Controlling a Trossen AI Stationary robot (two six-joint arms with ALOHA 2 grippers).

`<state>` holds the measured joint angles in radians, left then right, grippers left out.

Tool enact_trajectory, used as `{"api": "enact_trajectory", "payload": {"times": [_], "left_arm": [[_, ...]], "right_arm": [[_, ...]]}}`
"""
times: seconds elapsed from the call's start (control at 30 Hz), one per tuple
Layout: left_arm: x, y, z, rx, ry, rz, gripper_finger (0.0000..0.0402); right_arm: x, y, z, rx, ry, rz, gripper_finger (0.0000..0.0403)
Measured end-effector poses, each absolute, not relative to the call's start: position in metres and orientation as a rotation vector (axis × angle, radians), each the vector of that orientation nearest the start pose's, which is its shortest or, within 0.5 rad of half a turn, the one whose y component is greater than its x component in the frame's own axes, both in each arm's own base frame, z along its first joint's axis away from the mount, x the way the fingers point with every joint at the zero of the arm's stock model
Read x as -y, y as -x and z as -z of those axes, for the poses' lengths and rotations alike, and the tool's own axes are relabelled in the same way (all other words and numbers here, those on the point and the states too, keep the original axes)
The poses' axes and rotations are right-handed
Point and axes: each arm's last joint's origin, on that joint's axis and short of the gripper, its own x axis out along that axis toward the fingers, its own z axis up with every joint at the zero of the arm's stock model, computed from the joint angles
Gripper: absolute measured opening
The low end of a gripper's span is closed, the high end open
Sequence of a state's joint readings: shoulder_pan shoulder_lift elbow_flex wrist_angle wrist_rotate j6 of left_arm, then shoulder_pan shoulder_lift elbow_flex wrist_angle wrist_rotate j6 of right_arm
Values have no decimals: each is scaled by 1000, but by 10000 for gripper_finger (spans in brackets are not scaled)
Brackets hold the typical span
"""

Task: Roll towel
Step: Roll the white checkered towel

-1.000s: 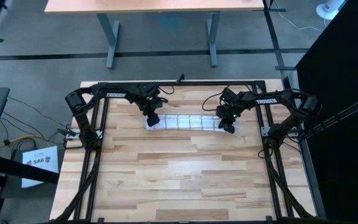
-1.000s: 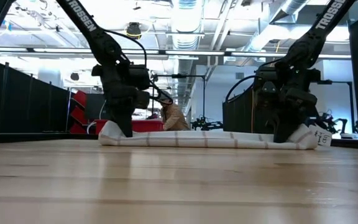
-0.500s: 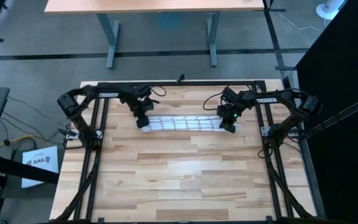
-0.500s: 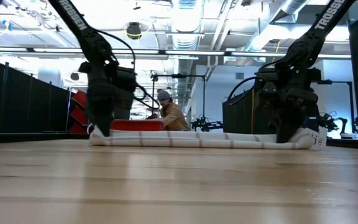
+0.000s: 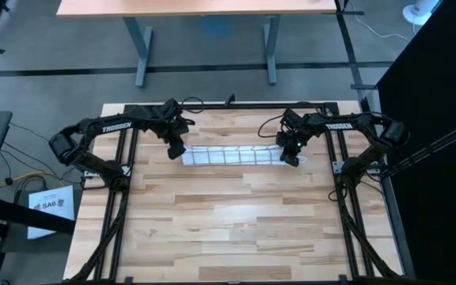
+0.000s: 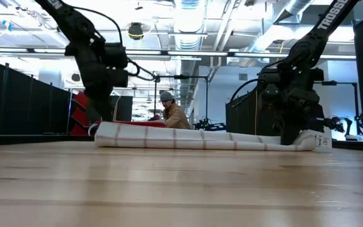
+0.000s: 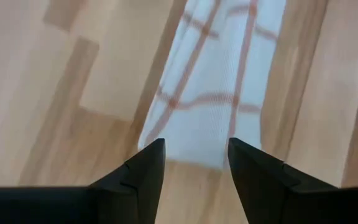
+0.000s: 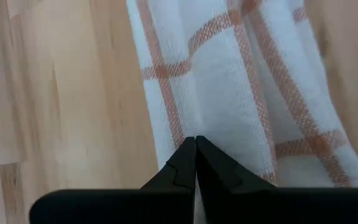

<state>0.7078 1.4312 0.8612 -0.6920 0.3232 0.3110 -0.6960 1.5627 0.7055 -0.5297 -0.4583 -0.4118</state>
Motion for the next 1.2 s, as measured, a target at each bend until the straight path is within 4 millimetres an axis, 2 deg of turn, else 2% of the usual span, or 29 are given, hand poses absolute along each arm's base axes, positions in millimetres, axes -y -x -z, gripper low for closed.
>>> {"api": "enact_trajectory", "payload": {"times": [0.3, 0.53, 0.7, 0.8, 1.07, 1.2], "left_arm": [[-153, -194, -188, -1176, 381, -119, 162], [-154, -195, -189, -1164, 375, -120, 162], [-154, -195, -189, -1160, 372, -120, 162], [-154, -195, -190, -1157, 371, -120, 162], [-156, -198, -190, -1130, 367, -134, 162], [-157, -198, -191, -1120, 361, -137, 162]], "right_arm": [[150, -201, -146, -1151, -411, -57, 0], [154, -205, -176, -1096, -370, -54, 0], [153, -196, -176, -1153, -415, -67, 3], [152, -191, -173, -1208, -420, -86, 23], [157, -195, -175, -1222, -331, -27, 122], [160, -194, -173, -1235, -281, 9, 157]]}}
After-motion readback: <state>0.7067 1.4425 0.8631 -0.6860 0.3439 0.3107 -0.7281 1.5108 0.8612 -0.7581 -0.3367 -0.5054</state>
